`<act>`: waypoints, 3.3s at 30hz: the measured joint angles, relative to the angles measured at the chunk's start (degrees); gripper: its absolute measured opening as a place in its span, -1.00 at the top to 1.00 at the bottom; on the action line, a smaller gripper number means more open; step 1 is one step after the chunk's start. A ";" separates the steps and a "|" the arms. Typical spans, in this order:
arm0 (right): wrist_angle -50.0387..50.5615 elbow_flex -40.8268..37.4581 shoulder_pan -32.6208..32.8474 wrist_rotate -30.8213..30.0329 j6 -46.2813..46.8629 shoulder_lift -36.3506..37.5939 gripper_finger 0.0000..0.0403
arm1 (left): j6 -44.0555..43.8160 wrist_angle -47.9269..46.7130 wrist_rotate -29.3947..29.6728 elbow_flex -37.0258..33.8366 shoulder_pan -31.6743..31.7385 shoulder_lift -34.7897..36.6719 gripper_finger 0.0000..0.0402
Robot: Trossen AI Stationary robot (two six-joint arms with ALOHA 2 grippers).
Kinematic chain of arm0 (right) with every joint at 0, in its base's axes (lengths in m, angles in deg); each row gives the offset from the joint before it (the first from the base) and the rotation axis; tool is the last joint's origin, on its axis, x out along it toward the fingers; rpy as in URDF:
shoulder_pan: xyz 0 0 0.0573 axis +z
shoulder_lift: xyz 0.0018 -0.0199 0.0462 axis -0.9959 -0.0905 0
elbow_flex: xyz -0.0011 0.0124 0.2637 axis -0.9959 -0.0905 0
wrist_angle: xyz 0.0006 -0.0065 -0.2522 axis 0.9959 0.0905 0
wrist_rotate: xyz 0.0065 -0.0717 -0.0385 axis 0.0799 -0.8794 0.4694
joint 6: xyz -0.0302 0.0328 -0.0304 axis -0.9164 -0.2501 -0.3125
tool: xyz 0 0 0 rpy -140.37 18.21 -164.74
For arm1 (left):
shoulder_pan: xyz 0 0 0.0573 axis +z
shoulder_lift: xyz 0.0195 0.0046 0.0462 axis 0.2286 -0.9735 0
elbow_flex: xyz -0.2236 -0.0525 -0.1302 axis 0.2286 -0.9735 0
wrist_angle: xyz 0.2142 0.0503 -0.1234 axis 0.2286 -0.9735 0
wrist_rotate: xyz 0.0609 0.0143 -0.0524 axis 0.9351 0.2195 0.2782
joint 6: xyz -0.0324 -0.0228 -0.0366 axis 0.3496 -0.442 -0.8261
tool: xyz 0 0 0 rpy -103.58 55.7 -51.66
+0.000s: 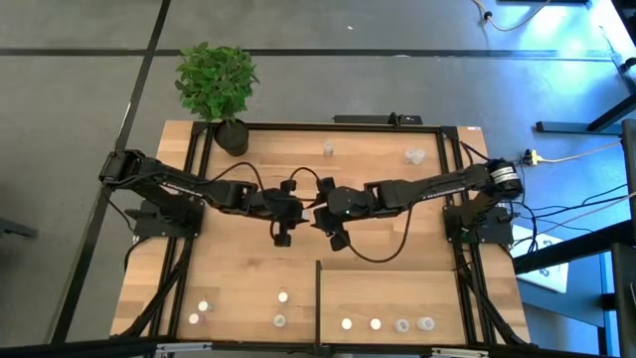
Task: Pick and place medicine bottles onto shelf by color
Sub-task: Put the top pink pill bottle on the shelf aligned with the other pink pill bottle
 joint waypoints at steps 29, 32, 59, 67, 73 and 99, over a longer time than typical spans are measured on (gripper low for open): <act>-4.95 0.00 -2.62 4.98 -0.95 -3.32 -0.12 | 0.04 -0.42 0.00 0.00 0.01 0.00 0.63; -4.95 0.02 -2.62 4.96 -0.95 -3.32 -0.05 | 0.04 -0.40 -0.04 0.00 0.01 0.00 0.63; -4.91 0.07 -2.64 4.94 -0.91 -3.36 0.46 | 0.15 -0.20 0.02 0.00 0.03 0.00 0.57; -4.93 0.07 -2.64 4.92 -0.91 -3.36 0.44 | 0.58 -0.13 0.01 0.00 0.03 0.00 0.54; -4.89 0.07 -2.62 4.90 -0.93 -3.36 0.46 | 0.15 0.04 0.02 0.00 0.07 0.00 0.42; -4.80 0.07 -3.15 3.44 -0.47 -3.38 0.44 | -0.60 0.24 4.95 0.00 -0.67 0.00 0.30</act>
